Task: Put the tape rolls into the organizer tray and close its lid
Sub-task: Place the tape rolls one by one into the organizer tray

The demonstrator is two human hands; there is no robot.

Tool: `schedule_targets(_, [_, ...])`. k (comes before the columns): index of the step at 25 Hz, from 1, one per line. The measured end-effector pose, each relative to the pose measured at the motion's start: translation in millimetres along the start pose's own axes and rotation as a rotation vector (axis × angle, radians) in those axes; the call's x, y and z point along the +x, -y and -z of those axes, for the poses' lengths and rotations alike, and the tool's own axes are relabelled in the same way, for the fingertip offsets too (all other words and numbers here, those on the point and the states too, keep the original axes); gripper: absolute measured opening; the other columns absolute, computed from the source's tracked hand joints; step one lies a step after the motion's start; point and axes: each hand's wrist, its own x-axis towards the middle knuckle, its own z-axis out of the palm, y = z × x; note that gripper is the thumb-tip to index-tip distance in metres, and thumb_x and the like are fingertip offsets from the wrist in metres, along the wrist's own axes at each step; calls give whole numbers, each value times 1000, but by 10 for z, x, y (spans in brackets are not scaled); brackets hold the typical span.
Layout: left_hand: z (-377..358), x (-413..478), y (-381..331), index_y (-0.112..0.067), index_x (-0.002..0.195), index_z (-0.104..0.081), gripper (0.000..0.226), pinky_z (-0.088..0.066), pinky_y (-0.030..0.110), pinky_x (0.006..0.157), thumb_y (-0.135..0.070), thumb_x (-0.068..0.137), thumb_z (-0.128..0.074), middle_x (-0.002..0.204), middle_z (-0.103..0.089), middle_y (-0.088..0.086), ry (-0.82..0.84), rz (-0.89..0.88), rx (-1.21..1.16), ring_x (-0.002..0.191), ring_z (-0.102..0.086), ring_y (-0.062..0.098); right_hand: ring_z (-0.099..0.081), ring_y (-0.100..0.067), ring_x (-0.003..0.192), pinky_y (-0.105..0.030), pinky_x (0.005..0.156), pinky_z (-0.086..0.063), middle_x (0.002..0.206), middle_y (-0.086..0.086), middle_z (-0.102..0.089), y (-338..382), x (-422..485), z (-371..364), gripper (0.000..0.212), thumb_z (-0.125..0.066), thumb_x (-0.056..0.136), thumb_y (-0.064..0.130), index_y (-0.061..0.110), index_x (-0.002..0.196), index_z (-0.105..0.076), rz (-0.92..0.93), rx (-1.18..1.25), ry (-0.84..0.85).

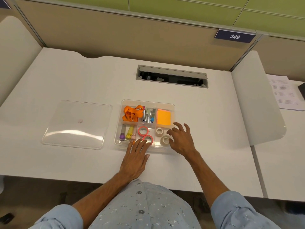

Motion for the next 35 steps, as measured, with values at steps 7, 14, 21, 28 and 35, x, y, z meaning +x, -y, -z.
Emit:
schedule_targets(7, [-4, 3, -10, -21, 159, -44, 52, -22, 56, 134, -39, 110, -46, 165, -47, 7, -7, 13, 1, 157, -38, 29, -18, -24, 167, -64, 135, -3, 155, 1, -62, 223, 36, -15, 40, -62, 103, 43, 25, 138, -67, -13, -124, 90])
schedule_targets(14, [-26, -1, 10, -23, 162, -37, 55, -15, 53, 136, -43, 111, -37, 170, -39, 5, 3, 21, -2, 161, -30, 26, -19, -22, 167, -60, 136, 1, 147, 0, -69, 318, 15, -80, 32, -63, 103, 44, 26, 127, -73, -67, -35, 60])
schedule_targets(21, [-22, 6, -16, -22, 162, -38, 56, -13, 54, 137, -45, 111, -41, 171, -38, 7, 10, 31, -23, 161, -29, 28, -18, -21, 168, -57, 137, 5, 152, 1, -65, 433, 8, -90, 35, -58, 105, 50, 28, 126, -75, -80, 13, 33])
schedule_targets(28, [15, 6, -27, -19, 159, -44, 55, -20, 59, 134, -43, 109, -47, 167, -44, 10, 10, 17, -20, 159, -35, 32, -14, -21, 168, -63, 135, 6, 143, 2, -71, 443, -20, -81, 26, -59, 107, 41, 28, 120, -77, -107, 86, 37])
schedule_targets(35, [19, -3, -24, -20, 160, -42, 55, -19, 59, 134, -43, 110, -44, 168, -43, 10, 8, 11, -28, 159, -33, 31, -25, -17, 165, -52, 137, -7, 140, 8, -72, 365, -58, -53, 28, -52, 109, 40, 28, 123, -73, -124, 92, -77])
